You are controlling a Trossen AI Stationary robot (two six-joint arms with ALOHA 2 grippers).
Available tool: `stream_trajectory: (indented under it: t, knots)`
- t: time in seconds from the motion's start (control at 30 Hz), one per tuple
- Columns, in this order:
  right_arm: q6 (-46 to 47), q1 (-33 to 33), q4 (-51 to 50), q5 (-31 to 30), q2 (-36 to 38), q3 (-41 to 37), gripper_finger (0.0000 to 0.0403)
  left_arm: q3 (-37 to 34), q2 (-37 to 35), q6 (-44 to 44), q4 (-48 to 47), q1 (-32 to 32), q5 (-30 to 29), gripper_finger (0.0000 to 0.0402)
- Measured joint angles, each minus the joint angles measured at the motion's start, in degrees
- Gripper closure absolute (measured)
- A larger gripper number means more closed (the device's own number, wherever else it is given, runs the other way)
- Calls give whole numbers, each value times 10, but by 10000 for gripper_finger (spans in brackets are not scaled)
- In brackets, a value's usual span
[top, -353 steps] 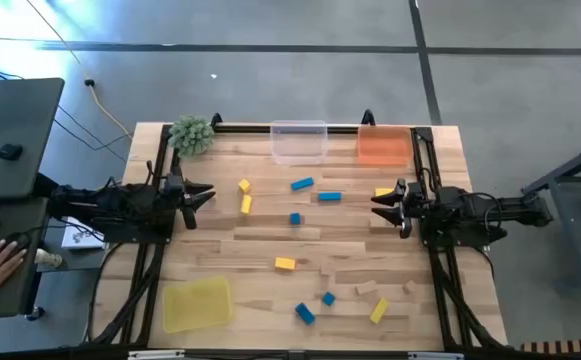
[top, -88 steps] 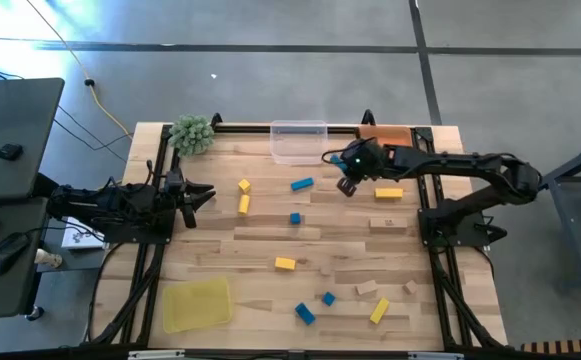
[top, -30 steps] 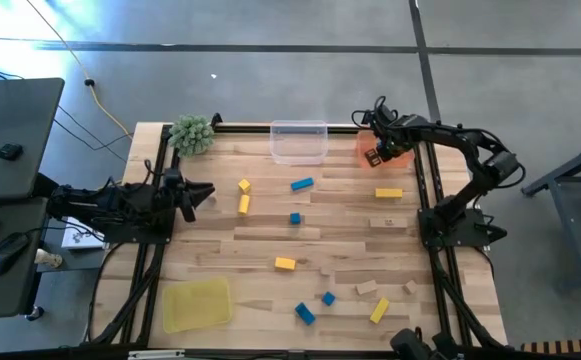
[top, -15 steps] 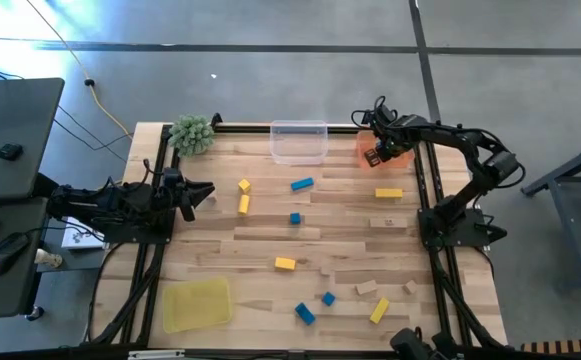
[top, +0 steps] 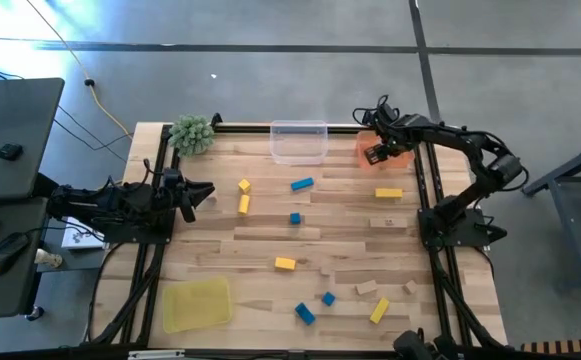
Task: Sort & place blocks by color
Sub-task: Put the brown block into the yellow bin
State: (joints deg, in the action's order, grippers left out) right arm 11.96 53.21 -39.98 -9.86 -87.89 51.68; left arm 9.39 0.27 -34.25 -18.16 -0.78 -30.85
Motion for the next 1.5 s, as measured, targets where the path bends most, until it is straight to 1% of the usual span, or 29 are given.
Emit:
stream_trajectory:
  t: [0.13,0.37,0.47,0.7,0.87,1.1,1.27,1.37,1.43,1.5]
  knots:
    - [10,0,-1,19,37,0,215,0,0,18,0,0,0,287]
    - [13,-1,1,77,114,0,215,8,0,25,3,0,-16,242]
    - [13,-9,12,95,149,0,215,28,0,61,4,0,-17,237]
    - [28,-53,74,99,220,0,215,89,31,167,-1,0,-18,240]
    - [63,-87,114,99,254,0,215,135,89,224,-23,0,-18,240]
    - [90,-127,130,95,272,0,215,212,207,272,-120,0,-18,240]
    - [101,-149,135,90,271,0,214,262,286,274,-191,2,-18,240]
    - [100,-157,136,89,271,0,215,280,324,265,-227,17,-14,240]
    - [98,-161,136,89,271,0,215,288,347,258,-244,35,2,240]
    - [95,-164,137,89,271,0,214,292,368,253,-253,60,36,240]
